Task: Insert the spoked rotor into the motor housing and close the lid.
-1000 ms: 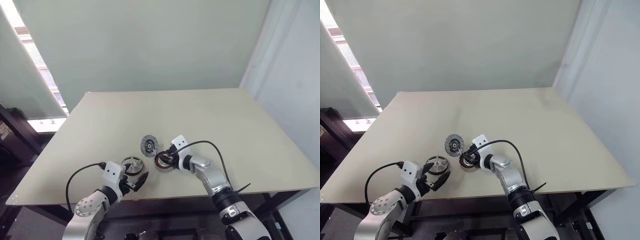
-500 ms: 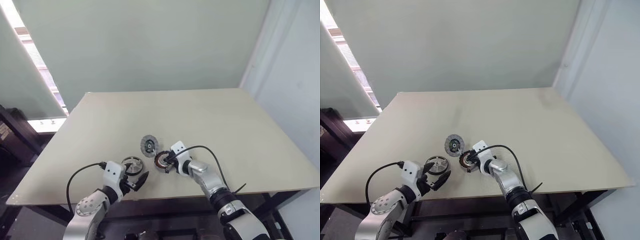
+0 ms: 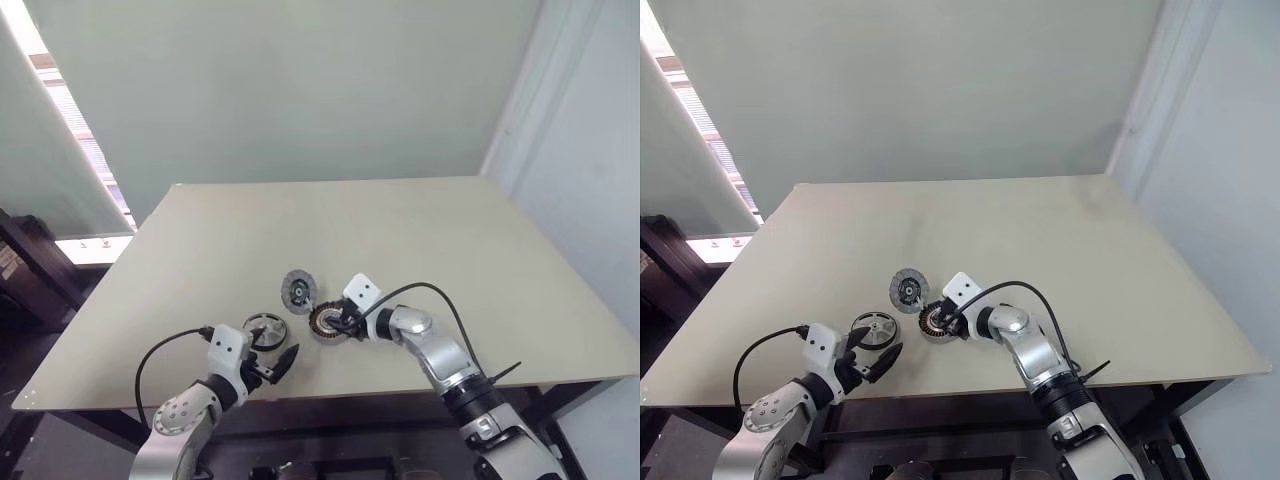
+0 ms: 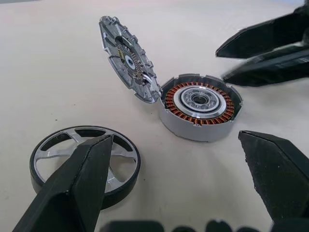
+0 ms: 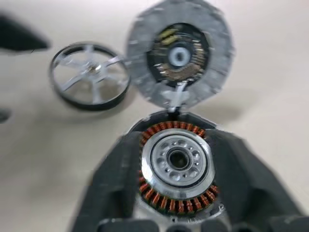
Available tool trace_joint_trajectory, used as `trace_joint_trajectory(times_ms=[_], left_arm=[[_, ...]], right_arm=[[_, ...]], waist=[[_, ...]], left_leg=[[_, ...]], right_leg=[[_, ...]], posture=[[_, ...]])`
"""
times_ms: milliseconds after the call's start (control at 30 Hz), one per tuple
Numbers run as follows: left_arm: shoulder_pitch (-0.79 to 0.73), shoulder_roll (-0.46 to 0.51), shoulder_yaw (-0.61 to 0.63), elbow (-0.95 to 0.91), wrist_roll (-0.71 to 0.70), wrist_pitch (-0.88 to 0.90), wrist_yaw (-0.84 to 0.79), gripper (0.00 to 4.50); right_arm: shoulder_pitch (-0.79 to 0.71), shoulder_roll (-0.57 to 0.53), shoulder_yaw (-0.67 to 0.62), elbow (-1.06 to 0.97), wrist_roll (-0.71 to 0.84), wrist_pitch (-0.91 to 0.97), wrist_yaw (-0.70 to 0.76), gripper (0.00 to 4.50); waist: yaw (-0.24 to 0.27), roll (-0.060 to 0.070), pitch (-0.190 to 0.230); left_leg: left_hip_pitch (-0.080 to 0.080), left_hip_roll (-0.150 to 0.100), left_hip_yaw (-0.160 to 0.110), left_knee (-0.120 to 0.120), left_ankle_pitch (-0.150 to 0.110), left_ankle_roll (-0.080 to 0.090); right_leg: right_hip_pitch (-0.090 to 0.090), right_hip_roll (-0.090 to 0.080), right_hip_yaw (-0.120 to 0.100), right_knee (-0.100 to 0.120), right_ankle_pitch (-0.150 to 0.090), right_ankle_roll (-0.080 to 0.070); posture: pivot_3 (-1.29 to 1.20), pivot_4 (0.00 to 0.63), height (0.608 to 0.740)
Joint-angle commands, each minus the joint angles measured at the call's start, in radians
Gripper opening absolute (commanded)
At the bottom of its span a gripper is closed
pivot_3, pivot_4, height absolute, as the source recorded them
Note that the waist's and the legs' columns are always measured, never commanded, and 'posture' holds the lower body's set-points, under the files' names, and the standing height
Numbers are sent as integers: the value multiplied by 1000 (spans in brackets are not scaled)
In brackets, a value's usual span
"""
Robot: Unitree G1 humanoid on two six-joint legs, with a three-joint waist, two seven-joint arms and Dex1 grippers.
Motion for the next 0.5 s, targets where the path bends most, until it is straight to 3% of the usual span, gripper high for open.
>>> trace_joint_trajectory(times_ms=[33,100,500], left_arm=[[-6,-6,8,-9,-3,-18,6,4500],[0,-15,13,-12,-10,-13,11,4500],[110,-124,143,-120,-221,165,118,4500]], right_arm=[[-18,-64,59,-112,-50,-18,60,3806],[-20,-97,91,-144,-70,-17,87,4494],[-18,-156,179,-152,-175,-137,99,4494]], waist=[[0,0,0],[0,0,0],[0,-1,0]], left_leg=[[0,0,0,0,0,0],[0,0,0,0,0,0],[0,0,0,0,-1,-1]], right_leg=[[0,0,0,-1,0,0],[0,0,0,-1,0,0],[0,0,-1,-2,0,0]], posture=[[0,0,740],[0,0,740],[0,0,740]])
